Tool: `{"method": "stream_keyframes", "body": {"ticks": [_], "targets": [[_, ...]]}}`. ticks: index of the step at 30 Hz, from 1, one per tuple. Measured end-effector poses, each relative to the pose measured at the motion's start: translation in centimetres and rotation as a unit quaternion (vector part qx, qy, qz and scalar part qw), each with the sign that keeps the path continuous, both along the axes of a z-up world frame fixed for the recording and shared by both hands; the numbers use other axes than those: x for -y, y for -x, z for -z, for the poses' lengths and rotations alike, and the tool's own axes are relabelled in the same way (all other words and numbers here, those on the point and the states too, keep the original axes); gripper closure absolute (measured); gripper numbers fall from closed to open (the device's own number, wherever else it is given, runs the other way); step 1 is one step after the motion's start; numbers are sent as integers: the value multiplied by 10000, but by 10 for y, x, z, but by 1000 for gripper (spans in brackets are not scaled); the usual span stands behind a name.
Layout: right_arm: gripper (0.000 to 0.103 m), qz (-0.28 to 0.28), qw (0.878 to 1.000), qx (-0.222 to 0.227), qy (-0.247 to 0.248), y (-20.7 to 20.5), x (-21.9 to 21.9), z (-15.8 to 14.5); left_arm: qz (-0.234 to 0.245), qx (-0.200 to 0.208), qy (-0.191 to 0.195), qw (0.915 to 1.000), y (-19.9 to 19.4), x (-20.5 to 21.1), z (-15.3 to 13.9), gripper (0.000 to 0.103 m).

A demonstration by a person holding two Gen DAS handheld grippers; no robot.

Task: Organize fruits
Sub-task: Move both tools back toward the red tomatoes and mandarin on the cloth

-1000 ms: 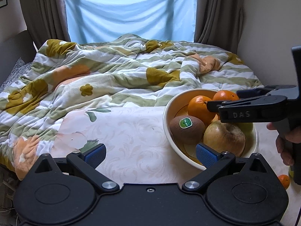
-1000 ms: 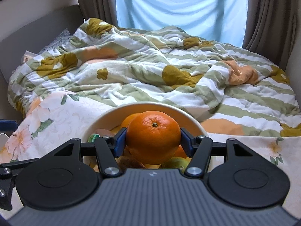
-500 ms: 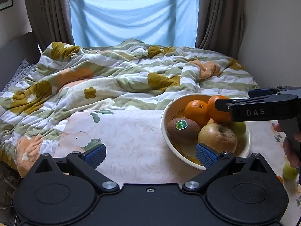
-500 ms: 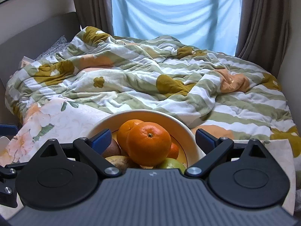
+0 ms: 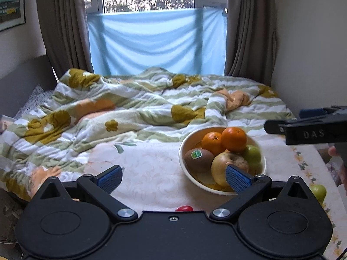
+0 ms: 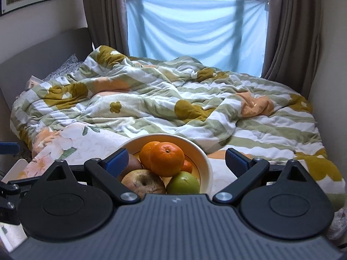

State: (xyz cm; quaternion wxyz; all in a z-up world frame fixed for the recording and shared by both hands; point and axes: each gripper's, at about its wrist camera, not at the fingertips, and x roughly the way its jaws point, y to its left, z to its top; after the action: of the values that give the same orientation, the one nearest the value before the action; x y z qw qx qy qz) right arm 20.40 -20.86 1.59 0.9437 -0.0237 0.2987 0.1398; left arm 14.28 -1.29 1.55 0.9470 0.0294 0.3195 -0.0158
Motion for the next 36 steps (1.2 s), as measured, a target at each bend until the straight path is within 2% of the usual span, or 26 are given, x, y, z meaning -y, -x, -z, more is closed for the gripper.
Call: {"method": "stream_keyframes", "body": {"ticks": [9, 17, 22, 27, 32, 36], "targets": [[0, 122, 9999, 43, -77, 57, 22, -23, -9, 510, -41, 9987, 45, 13, -24, 0], [0, 157, 9998, 10, -95, 99, 40, -31, -55, 559, -250, 9981, 73, 21, -26, 0], [0, 205, 9997, -125, -37, 116, 47, -28, -54, 442, -266, 9987, 78, 15, -17, 0], [0, 343, 9987, -371, 2, 126, 48, -4, -69, 146, -299, 9994, 66, 4, 16, 0], [0, 582, 9961, -667, 32, 127, 47, 43, 36, -174, -146, 9997, 47, -9, 62, 0], [0, 744, 9932, -898, 25, 126, 47, 78, 192, -436, -108, 9988, 25, -12, 86, 1]]}}
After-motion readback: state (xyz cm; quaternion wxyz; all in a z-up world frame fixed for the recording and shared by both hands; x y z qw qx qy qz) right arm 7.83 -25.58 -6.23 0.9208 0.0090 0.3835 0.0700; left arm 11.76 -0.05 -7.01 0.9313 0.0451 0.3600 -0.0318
